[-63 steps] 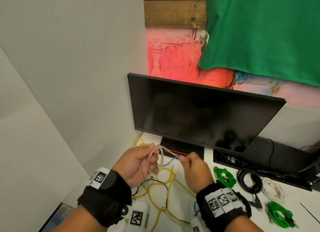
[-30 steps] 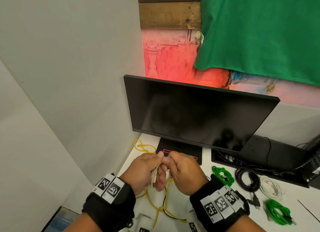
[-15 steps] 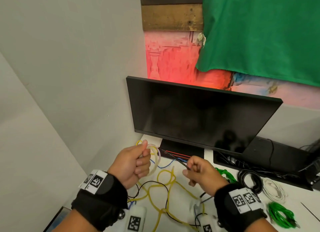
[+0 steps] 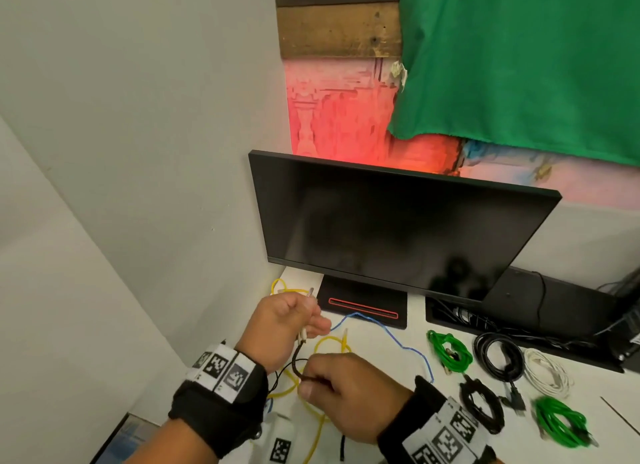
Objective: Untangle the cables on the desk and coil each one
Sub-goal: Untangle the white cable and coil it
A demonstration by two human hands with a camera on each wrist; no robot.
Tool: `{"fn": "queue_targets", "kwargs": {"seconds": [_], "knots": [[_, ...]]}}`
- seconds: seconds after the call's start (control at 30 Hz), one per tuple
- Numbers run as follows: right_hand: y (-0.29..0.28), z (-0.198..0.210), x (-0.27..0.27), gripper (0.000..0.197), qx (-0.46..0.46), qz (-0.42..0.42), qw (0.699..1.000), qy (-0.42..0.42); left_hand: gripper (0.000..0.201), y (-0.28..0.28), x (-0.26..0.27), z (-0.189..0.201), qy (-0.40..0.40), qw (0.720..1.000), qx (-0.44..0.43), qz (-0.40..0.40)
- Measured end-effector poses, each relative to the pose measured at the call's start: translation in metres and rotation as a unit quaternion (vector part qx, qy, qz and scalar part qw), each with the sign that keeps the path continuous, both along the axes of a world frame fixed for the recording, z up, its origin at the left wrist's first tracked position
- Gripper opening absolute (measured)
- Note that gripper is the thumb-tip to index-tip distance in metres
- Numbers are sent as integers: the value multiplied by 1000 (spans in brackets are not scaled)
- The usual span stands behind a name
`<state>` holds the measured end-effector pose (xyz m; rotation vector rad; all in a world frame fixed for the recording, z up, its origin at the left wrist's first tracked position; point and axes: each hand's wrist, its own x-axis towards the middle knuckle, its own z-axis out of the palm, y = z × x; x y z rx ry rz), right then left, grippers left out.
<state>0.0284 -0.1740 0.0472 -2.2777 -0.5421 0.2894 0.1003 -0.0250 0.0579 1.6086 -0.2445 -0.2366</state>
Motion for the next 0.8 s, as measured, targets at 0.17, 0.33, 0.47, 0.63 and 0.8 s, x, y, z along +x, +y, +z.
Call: {"fn": "queue_targets", "kwargs": {"seconds": [0.17, 0.33, 0.47, 0.63, 0.8], "knots": [[-11, 20, 17, 19, 97, -67, 989, -86, 50, 6, -15, -6, -15, 996, 71, -60], [-10, 9, 24, 25, 139, -216, 961, -100, 52, 0, -20, 0, 68, 996, -7, -60], [-26, 5, 33, 38, 128, -250, 958, -65, 54, 6, -14, 1, 83, 992, 22, -92], [-46, -1, 33, 17, 63, -174, 983, -14, 45, 14, -8, 2, 123, 990, 28, -70], [-52, -13, 24, 22, -104, -129, 986, 23, 45, 18, -5, 2, 144, 988, 35, -37]]}}
